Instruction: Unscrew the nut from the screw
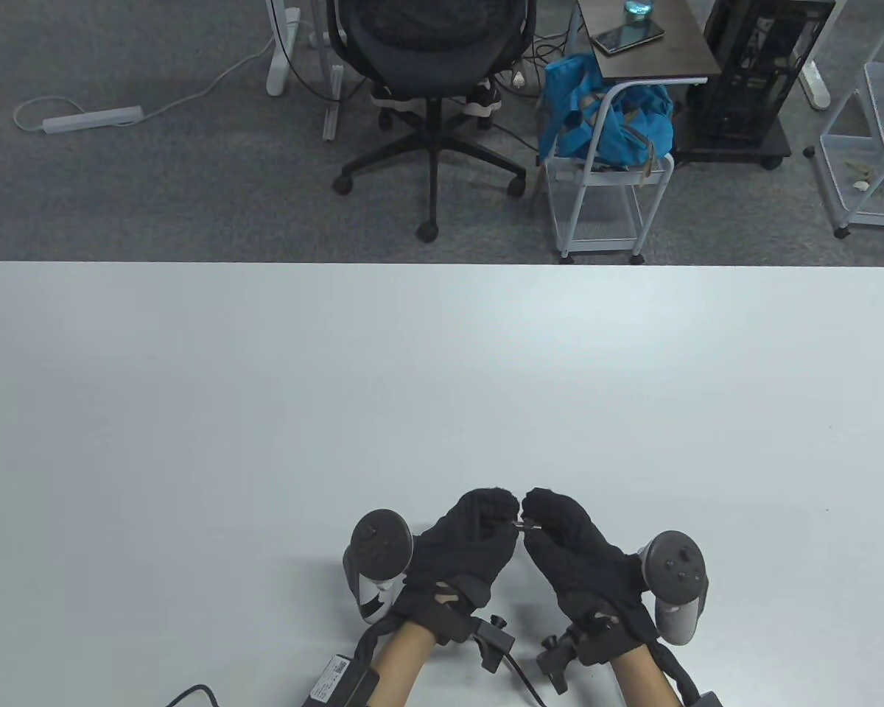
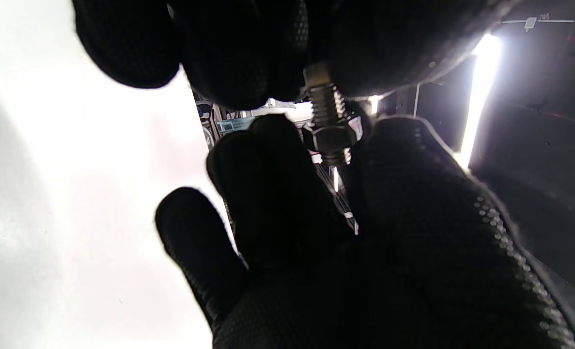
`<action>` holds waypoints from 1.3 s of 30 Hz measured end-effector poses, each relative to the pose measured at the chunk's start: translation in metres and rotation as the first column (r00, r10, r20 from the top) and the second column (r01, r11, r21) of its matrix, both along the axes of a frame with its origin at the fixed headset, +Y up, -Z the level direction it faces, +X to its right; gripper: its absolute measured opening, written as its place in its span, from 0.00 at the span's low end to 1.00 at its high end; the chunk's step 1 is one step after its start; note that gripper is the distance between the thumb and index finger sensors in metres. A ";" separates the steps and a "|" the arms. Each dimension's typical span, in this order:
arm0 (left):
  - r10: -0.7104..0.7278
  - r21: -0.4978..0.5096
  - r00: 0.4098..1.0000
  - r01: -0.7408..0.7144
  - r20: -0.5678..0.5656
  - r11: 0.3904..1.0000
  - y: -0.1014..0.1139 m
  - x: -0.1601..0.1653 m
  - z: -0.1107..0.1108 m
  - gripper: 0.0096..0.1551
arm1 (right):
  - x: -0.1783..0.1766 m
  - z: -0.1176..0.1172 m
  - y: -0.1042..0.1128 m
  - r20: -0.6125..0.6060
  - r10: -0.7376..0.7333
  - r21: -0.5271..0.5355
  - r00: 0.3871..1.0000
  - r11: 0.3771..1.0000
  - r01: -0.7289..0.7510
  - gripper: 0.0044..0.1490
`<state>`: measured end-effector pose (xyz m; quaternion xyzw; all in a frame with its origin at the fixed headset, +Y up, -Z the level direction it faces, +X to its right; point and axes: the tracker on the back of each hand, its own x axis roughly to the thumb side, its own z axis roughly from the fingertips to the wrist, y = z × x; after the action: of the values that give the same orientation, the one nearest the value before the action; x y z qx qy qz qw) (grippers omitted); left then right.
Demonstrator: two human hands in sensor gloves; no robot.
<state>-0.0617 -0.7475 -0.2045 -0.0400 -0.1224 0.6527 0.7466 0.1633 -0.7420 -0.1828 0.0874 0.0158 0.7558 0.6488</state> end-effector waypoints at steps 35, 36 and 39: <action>-0.026 0.034 0.999 0.025 0.020 0.999 0.002 0.003 0.002 0.26 | 0.001 0.001 0.001 0.009 0.037 -0.049 0.999 0.998 -0.037 0.36; -0.025 0.031 1.000 0.024 0.019 0.999 0.002 0.003 0.002 0.26 | 0.000 0.001 0.002 0.002 0.041 -0.038 0.999 0.998 -0.041 0.36; -0.020 0.026 1.000 0.020 0.016 0.999 0.002 0.002 0.002 0.26 | 0.000 0.001 0.004 -0.006 0.024 -0.006 1.000 1.000 -0.024 0.35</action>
<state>-0.0596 -0.7456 -0.2027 -0.0371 -0.1364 0.6433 0.7525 0.1630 -0.7377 -0.1820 0.0873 0.0211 0.7633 0.6398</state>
